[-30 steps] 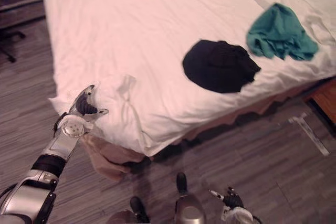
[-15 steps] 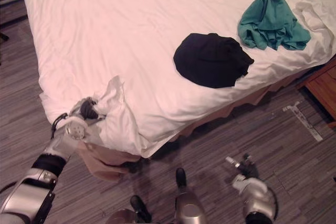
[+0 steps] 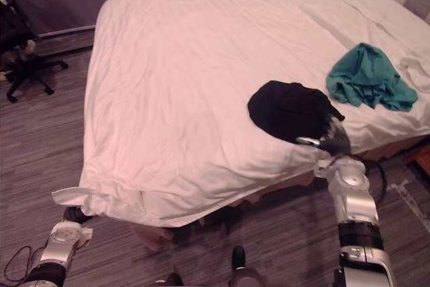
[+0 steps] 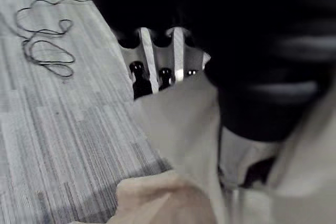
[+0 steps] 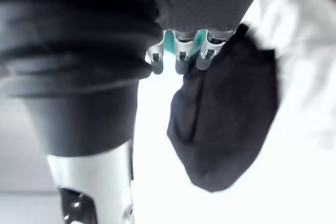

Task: Tidy the bed and pick cloth on bed and put in laundry

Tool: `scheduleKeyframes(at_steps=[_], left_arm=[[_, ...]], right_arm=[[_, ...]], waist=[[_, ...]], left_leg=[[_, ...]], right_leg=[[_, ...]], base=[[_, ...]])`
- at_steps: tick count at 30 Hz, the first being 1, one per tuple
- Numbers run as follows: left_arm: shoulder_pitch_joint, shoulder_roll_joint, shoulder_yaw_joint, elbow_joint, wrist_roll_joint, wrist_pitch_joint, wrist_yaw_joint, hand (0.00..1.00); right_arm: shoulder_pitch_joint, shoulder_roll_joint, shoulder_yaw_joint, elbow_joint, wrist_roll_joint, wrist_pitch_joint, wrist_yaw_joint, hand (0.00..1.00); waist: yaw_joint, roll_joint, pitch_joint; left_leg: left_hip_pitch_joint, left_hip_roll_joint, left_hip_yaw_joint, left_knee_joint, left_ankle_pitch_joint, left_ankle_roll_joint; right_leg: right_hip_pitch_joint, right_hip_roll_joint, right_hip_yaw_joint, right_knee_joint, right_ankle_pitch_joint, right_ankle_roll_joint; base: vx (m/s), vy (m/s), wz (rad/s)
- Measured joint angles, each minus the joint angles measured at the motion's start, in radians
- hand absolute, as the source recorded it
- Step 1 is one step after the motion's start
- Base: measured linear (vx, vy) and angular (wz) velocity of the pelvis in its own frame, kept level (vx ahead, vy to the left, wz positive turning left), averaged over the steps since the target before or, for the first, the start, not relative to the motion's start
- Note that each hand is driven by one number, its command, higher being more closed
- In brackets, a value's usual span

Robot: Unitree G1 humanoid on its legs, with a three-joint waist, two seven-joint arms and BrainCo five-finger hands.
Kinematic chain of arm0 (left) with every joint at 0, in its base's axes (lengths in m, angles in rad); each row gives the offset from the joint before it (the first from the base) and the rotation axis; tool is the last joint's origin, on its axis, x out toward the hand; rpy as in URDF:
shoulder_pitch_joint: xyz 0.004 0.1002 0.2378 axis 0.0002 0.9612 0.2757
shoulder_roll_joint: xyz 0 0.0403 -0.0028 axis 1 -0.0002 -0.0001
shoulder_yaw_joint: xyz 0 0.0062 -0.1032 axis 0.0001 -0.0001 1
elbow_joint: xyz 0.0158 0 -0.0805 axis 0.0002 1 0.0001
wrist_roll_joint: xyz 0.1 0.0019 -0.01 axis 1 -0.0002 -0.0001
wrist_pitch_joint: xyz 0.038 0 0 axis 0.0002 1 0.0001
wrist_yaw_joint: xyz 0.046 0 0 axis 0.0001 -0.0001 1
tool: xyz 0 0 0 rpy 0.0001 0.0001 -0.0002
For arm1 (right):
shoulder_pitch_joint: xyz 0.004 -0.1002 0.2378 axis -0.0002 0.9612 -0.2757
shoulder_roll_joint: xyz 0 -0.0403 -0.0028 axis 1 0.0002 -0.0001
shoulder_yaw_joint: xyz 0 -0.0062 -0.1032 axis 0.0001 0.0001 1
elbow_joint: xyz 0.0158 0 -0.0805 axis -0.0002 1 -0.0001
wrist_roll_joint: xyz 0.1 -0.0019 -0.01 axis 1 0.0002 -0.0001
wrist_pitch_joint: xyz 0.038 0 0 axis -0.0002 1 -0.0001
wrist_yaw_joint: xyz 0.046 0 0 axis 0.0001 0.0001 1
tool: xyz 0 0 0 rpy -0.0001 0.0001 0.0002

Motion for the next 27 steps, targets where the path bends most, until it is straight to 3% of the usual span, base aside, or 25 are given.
scheduleKeyframes(at_steps=[4,6,10,12,15,22,25,27], left_arm=[[0.046,0.000,0.054,0.028,-0.186,-0.028,-0.044,0.00],[0.029,-0.014,0.053,0.010,-0.353,-0.080,-0.120,0.00],[0.043,-0.103,0.016,-0.097,-0.439,-0.109,-0.140,0.00],[0.047,-0.149,-0.047,-0.126,-0.450,-0.114,-0.158,0.00],[0.043,-0.175,-0.111,-0.128,-0.451,-0.119,-0.174,0.00],[0.006,-0.184,-0.290,-0.128,-0.450,-0.179,-0.201,0.00],[-0.012,-0.201,-0.354,-0.128,-0.471,-0.205,-0.224,0.00],[-0.011,-0.216,-0.379,-0.130,-0.473,-0.244,-0.247,0.00]], right_arm=[[-0.174,0.008,0.121,0.045,0.034,-0.002,0.065,1.00],[-0.316,0.039,0.149,0.048,0.044,-0.004,0.067,1.00],[-0.416,0.114,0.189,0.049,0.046,0.005,0.073,1.00],[-0.430,0.149,0.219,0.077,0.050,0.038,0.071,1.00],[-0.455,0.176,0.228,0.188,0.052,0.075,0.047,1.00],[-0.587,0.171,0.208,0.337,0.065,0.037,0.024,1.00],[-0.598,0.172,0.205,0.369,0.097,0.022,0.047,1.00],[-0.593,0.178,0.203,0.410,0.095,-0.004,0.104,1.00]], waist=[[0.057,0.001,0.052],[0.101,0.009,0.122],[0.139,0.042,0.222],[0.156,0.063,0.248],[0.167,0.088,0.262],[0.171,0.163,0.292],[0.161,0.189,0.299],[0.147,0.199,0.293]], left_leg=[[-0.059,-0.017,-0.074,-0.005,0.025,0.018],[-0.155,-0.027,-0.115,0.010,0.056,0.029],[-0.228,-0.040,-0.160,0.010,0.088,0.040],[-0.276,-0.051,-0.184,0.011,0.097,0.049],[-0.326,-0.063,-0.194,0.014,0.108,0.060],[-0.388,-0.089,-0.202,0.024,0.115,0.073],[-0.393,-0.090,-0.195,0.024,0.116,0.074],[-0.384,-0.090,-0.190,0.024,0.117,0.076]], right_leg=[[-0.021,-0.022,-0.063,-0.001,0.006,-0.008],[-0.083,-0.035,-0.096,0.000,0.026,-0.021],[-0.128,-0.047,-0.139,0.000,0.045,-0.026],[-0.167,-0.058,-0.153,0.001,0.053,-0.026],[-0.219,-0.074,-0.164,0.025,0.053,-0.026],[-0.284,-0.103,-0.168,0.043,0.059,-0.017],[-0.295,-0.106,-0.165,0.046,0.059,-0.017],[-0.290,-0.105,-0.160,0.048,0.059,-0.018]], base=[[-0.07,0.019,0.59],[-0.14,0.008,0.60],[-0.08,0.020,0.40],[-0.01,0.051,0.21],[0.03,0.071,0.17],[0.02,0.067,0.03],[-0.01,0.028,-0.06],[0.01,0.017,-0.07]])
